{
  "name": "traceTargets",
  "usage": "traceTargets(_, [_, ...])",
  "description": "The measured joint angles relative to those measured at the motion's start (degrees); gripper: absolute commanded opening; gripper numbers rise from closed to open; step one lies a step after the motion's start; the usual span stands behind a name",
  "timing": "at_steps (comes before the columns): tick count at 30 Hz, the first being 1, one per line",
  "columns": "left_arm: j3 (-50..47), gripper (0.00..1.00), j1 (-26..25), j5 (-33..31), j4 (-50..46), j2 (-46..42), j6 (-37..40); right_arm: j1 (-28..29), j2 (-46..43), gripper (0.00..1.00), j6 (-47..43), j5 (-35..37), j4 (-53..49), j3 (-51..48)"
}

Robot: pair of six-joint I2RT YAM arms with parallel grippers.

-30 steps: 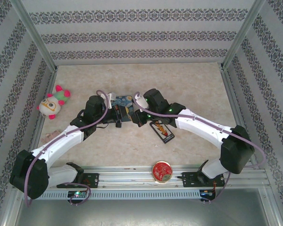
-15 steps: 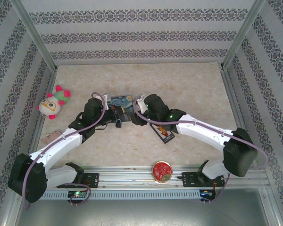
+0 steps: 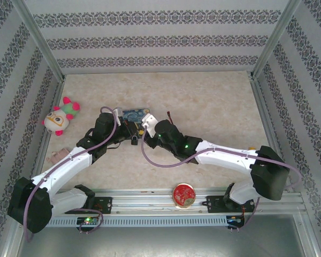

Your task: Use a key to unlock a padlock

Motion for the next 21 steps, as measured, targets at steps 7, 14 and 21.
traceTargets(7, [0.0,0.00,0.0,-0.7,0.0,0.0,-0.6,1.2,2.7,0.43,-2.8,0.1,1.5,0.0])
traceTargets(14, [0.0,0.00,0.0,-0.9,0.0,0.0,-1.1,2.0,4.6,0.45,-4.1,0.1,1.9,0.0])
traceTargets(21, [0.0,0.00,0.0,-0.8,0.0,0.0,-1.3,2.0,7.8,0.44,-4.7,1.6,2.2,0.7])
